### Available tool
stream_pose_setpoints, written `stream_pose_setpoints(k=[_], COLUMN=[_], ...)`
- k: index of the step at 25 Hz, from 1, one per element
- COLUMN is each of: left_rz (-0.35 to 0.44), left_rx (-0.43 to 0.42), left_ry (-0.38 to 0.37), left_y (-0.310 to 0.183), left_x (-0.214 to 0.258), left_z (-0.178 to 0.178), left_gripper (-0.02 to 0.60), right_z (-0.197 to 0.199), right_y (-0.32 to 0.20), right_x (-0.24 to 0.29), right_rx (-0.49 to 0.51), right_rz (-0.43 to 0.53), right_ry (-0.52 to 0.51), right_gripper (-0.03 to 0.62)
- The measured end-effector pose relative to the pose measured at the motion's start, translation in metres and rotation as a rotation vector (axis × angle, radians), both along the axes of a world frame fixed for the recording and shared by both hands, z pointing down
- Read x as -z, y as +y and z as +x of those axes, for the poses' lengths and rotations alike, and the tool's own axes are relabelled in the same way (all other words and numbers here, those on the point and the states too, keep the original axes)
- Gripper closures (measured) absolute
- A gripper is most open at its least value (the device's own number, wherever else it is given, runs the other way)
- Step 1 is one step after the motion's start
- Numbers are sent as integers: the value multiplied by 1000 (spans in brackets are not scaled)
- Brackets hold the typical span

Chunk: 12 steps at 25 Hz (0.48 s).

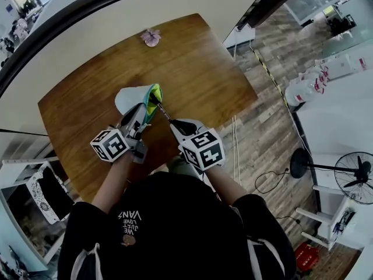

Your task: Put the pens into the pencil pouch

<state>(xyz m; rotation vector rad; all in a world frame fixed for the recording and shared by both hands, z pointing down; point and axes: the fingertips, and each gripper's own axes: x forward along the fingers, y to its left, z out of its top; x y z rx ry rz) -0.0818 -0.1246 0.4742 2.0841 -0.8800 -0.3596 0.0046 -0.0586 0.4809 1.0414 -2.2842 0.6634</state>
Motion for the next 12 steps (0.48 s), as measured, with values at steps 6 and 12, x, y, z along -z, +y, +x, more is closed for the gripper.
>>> stream_pose_setpoints(k=[6,12], left_rz=[3,-31], left_rx=[-132,-184], left_ry=[3,57], left_y=[23,40], left_x=[-1,-5], left_z=[14,22], left_gripper=[541,541], right_z=[-13,-24], right_y=[0,-18], right_x=[-7,-8], right_rx=[80,89], right_rz=[-68,-70], right_ry=[36,23], right_gripper=[553,553])
